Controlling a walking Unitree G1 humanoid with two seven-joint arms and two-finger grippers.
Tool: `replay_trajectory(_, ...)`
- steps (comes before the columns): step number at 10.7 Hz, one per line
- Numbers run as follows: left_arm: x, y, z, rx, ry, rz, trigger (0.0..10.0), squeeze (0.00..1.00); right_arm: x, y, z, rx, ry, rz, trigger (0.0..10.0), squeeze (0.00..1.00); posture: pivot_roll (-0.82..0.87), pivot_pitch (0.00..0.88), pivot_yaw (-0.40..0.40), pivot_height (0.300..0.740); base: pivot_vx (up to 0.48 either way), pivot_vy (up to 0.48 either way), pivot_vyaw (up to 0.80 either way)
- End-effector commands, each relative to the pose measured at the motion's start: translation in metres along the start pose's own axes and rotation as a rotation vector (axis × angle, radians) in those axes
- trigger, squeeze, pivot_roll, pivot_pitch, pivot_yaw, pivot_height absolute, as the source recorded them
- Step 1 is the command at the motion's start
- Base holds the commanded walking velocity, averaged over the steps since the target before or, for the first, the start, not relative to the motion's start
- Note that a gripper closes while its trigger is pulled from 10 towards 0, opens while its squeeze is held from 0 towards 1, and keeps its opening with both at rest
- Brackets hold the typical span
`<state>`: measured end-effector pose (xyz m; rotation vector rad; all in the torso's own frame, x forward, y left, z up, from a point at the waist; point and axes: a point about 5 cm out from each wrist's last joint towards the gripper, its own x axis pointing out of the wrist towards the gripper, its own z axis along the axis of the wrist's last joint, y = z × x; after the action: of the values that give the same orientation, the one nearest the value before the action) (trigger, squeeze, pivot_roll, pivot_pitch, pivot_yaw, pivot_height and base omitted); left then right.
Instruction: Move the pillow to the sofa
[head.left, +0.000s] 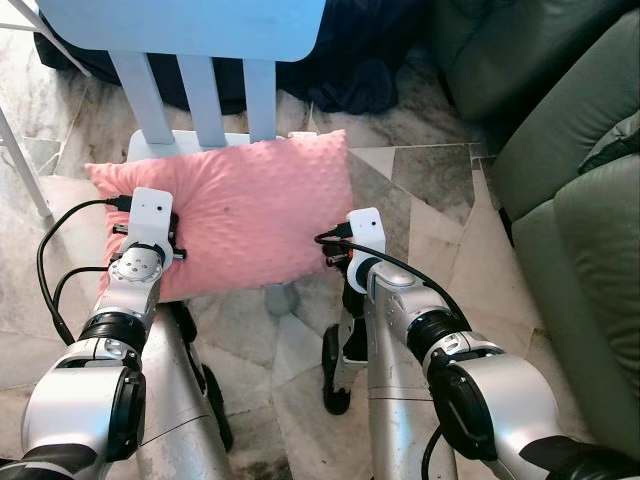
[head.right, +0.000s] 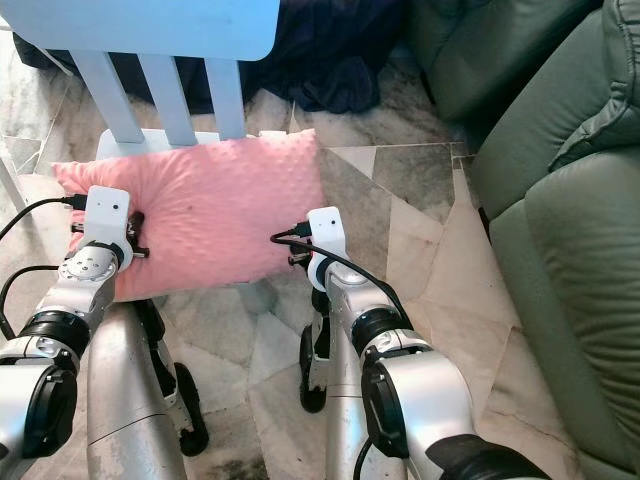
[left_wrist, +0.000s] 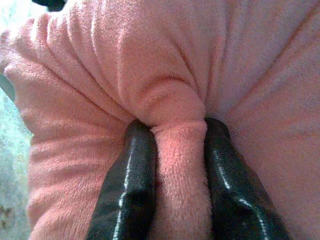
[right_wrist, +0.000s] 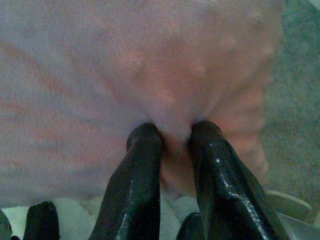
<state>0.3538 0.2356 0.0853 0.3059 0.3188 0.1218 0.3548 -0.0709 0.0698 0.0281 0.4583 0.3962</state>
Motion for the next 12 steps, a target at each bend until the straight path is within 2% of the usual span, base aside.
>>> replay_trajectory(1, -0.015, -0.014, -0.056, -0.007, 0.218, -0.054, 0.0, 0.00, -0.002, -0.001, -0.016, 0.020, 0.055, -0.006, 0.0, 0.00, 0.05, 0.417, -0.134, 0.480, 0.000, 0.000, 0.00)
replay_trajectory(4, -0.013, -0.017, -0.050, 0.007, 0.188, -0.064, 0.0, 0.00, -0.003, -0.006, -0.013, 0.030, 0.040, -0.015, 0.0, 0.00, 0.05, 0.395, -0.139, 0.480, 0.000, 0.000, 0.00)
replay_trajectory(5, -0.011, -0.025, -0.040, 0.073, 0.133, -0.097, 0.0, 0.00, -0.003, -0.007, -0.010, 0.040, 0.014, -0.019, 0.0, 0.00, 0.05, 0.345, -0.141, 0.480, 0.000, 0.000, 0.00)
replay_trajectory(7, -0.006, -0.025, -0.023, 0.106, 0.061, -0.082, 0.0, 0.00, -0.003, -0.015, 0.002, 0.038, -0.028, -0.047, 0.0, 0.00, 0.08, 0.256, -0.139, 0.480, 0.000, 0.000, 0.00)
replay_trajectory(8, -0.002, -0.020, -0.011, 0.098, 0.017, -0.041, 0.0, 0.00, -0.004, -0.021, 0.016, -0.001, -0.073, -0.041, 0.0, 0.00, 0.08, 0.193, -0.137, 0.480, 0.000, 0.000, 0.00)
replay_trajectory(9, 0.000, -0.012, 0.002, 0.076, -0.042, -0.003, 0.0, 0.00, -0.005, -0.022, 0.033, -0.083, -0.133, 0.017, 0.0, 0.00, 0.08, 0.161, -0.134, 0.480, 0.000, 0.000, 0.00)
replay_trajectory(10, -0.001, -0.008, 0.012, 0.033, -0.119, -0.009, 0.0, 0.00, -0.010, -0.032, 0.037, -0.151, -0.166, 0.053, 0.0, 0.00, 0.06, 0.101, -0.125, 0.480, 0.000, 0.000, 0.00)
replay_trajectory(11, -0.003, -0.005, 0.014, 0.015, -0.159, -0.014, 0.0, 0.00, -0.014, -0.039, 0.036, -0.160, -0.186, 0.067, 0.0, 0.00, 0.05, 0.075, -0.123, 0.480, 0.000, 0.000, 0.00)
replay_trajectory(12, -0.010, -0.001, 0.007, -0.005, -0.199, -0.023, 0.0, 0.00, -0.023, -0.054, 0.028, -0.139, -0.225, 0.047, 0.0, 0.00, 0.05, 0.025, -0.121, 0.480, 0.000, 0.000, 0.00)
